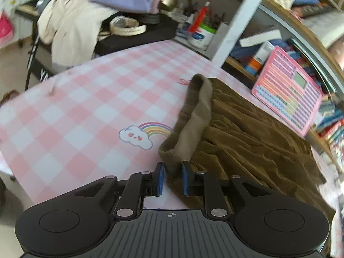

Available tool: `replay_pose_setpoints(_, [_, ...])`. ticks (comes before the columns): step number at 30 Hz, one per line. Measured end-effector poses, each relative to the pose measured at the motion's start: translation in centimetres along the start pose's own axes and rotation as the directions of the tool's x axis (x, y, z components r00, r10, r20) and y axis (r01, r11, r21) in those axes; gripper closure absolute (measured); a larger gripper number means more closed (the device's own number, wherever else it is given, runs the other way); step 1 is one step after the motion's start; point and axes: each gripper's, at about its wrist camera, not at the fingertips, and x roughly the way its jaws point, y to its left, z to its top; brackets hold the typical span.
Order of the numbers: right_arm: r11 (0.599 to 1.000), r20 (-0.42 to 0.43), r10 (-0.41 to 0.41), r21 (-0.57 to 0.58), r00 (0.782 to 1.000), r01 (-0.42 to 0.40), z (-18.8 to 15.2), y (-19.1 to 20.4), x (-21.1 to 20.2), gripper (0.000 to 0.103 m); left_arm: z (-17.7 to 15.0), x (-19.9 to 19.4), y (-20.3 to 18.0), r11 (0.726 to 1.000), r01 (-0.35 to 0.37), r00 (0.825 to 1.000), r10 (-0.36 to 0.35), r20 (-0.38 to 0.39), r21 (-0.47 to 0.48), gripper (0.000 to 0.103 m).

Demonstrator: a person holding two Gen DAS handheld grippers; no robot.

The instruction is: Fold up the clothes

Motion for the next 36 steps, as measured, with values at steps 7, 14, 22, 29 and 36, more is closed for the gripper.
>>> replay_pose_setpoints(7, [0.998,0.065,0.050,0.025,0.997,-0.052,0.2,0.8,-2.8,0.041,-0.4,-4.0,-2.6,0.972,-0.007,0.995,-0.018,0.102,0.233,0.049])
replay_pose_setpoints(14, [0.999,0.112,0.031,0.038,0.993,-0.036,-0.7,3.3,-5.6,0.014,-2.4,-5.9,-6.1,0.908,0.015,0.995,-0.056,0.088,0.418,0.017])
replay_pose_setpoints(22, [0.998,0.077,-0.009,0.061,0.997,0.005,-2.9,5.2,-6.5,0.007,-3.9,-6.7,-7.8,0.859,0.055,0.996,-0.082,0.032,0.509,0.004])
replay_pose_setpoints(29, [0.999,0.071,0.000,0.049,0.997,-0.003,-3.7,6.4,-7.3,0.003,-4.6,-6.7,-8.2,0.838,0.080,0.996,-0.092,-0.004,0.539,0.004])
replay_pose_setpoints(36, [1.000,0.077,0.008,0.027,0.997,-0.010,-3.6,7.1,-7.9,0.002,-4.8,-6.9,-8.6,0.820,0.097,0.993,-0.116,-0.002,0.563,0.004])
